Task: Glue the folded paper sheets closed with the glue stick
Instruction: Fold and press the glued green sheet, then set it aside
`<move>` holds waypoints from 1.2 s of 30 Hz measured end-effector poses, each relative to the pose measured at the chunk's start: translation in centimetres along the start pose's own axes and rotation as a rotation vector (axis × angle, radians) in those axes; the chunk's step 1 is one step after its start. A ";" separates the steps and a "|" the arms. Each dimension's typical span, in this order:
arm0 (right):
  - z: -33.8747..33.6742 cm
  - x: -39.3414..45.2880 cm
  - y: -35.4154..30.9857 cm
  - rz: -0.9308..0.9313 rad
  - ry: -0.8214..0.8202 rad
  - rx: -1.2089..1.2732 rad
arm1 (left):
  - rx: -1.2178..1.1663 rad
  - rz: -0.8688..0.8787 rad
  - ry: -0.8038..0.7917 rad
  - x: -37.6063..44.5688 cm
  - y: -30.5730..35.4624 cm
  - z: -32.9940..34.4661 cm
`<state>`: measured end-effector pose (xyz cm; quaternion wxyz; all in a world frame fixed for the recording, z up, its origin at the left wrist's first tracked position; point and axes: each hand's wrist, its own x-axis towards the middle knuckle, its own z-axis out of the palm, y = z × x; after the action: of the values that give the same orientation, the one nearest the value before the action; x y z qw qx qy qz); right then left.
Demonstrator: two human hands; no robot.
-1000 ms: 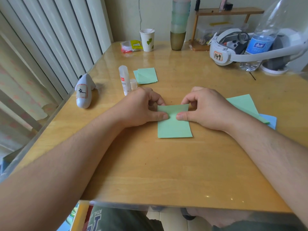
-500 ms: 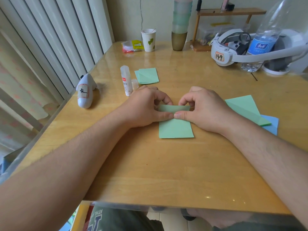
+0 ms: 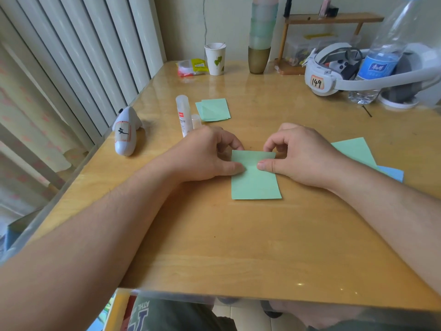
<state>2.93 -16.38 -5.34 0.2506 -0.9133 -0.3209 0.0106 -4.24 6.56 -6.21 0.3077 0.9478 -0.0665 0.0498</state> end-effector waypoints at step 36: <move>1.4 1.2 -0.9 0.010 0.057 0.051 | 0.028 0.015 0.090 0.8 0.3 0.8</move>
<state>3.14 -14.47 -5.98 0.2829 -0.9081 -0.3085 -0.0059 -3.43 5.76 -6.58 0.2966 0.9484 -0.0591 0.0955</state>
